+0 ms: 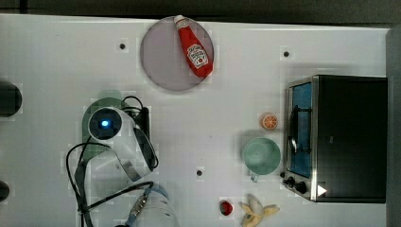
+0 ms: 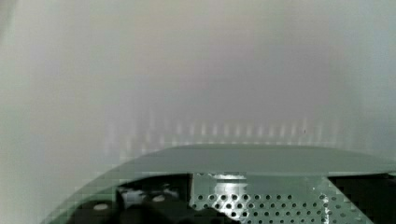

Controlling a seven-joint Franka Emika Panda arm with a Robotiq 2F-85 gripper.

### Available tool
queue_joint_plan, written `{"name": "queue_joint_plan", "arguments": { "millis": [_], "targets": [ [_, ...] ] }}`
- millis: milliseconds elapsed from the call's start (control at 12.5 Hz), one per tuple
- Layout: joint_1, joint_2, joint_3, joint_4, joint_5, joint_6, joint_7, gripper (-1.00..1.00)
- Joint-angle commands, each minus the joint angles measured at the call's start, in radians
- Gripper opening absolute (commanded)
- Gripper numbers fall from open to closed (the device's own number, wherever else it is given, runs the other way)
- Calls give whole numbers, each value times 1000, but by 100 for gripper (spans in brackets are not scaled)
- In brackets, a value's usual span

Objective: Drag strainer left to right.

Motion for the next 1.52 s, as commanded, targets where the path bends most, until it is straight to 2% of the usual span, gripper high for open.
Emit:
{"name": "queue_joint_plan", "arguments": {
  "millis": [80,320,720,960,1520],
  "targets": [
    [-62,9,-28,-10,-8,4,-31,100],
    [-102,-2,-54,-27,-8,7,-152,100],
    [-149,-21,-103,-55,-8,8,-166,100],
    [-160,-30,-132,-69,-8,8,-179,100],
    [-168,-40,-254,-69,-8,11,-357,100]
  ]
}}
